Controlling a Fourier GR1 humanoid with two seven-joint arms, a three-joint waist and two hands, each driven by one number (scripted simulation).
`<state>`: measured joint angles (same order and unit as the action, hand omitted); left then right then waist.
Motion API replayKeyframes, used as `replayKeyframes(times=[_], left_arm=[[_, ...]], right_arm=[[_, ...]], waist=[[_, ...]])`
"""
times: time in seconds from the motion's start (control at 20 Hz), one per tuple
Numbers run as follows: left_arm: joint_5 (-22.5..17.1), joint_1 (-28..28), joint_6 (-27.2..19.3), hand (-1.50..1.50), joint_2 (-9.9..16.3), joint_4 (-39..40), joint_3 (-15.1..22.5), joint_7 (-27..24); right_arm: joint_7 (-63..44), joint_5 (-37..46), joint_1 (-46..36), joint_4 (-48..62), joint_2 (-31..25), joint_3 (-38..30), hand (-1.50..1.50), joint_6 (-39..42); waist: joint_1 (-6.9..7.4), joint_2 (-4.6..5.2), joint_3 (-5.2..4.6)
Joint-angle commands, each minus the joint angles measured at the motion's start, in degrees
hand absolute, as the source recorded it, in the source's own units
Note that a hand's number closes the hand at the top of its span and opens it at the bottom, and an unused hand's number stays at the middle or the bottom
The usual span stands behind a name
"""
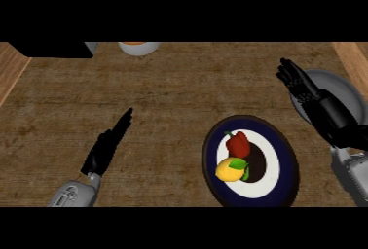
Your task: Pick the bell pepper from the plate and place it in the pan
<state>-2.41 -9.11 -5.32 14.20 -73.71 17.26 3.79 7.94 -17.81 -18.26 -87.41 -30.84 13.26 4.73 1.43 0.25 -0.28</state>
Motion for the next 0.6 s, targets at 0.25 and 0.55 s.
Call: replayKeyframes(times=[0.25, 0.55], left_arm=[[-6.71, -4.96, -4.11, 0.00, 0.02, -9.31, -10.96, 0.21], [-10.31, -3.07, -4.52, 0.00, 0.48, -12.01, -14.52, 4.30]], right_arm=[[4.24, -15.23, -11.17, 5.14, 5.19, 1.05, 1.50, 21.96], [31.05, 11.86, -4.43, 17.22, -7.28, -0.43, -1.50, 20.63]], waist=[[5.06, 0.26, 0.54], [0.24, 0.22, 0.48]])
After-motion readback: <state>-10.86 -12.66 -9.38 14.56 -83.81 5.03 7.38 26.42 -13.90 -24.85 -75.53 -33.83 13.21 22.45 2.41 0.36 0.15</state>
